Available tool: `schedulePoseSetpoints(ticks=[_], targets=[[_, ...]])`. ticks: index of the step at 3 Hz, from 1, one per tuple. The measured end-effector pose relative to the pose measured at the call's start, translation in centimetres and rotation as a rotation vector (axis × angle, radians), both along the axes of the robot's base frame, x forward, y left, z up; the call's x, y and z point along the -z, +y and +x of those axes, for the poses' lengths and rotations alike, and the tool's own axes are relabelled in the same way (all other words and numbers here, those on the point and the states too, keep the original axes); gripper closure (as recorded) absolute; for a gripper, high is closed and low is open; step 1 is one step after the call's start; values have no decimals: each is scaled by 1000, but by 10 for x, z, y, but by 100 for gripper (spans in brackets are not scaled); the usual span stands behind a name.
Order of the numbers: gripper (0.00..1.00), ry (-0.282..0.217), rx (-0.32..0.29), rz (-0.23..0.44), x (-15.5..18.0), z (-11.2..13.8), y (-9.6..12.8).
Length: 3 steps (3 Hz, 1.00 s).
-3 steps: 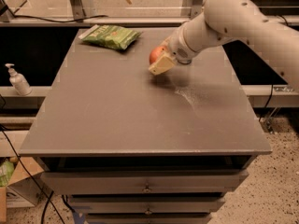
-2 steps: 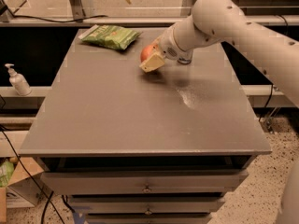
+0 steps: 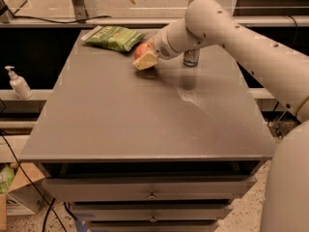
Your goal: Move apple near green jalapeno chip bag
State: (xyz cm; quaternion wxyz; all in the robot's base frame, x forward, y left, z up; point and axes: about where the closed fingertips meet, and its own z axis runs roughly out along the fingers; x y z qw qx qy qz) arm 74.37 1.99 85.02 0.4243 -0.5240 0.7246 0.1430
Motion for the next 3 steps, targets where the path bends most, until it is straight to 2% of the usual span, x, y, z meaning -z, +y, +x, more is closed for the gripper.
schedulePoseSetpoints(ticks=[2,3], targets=[[15,-17,-21,23,-7,16,30],[0,-14,-24,23,-5,15,32]])
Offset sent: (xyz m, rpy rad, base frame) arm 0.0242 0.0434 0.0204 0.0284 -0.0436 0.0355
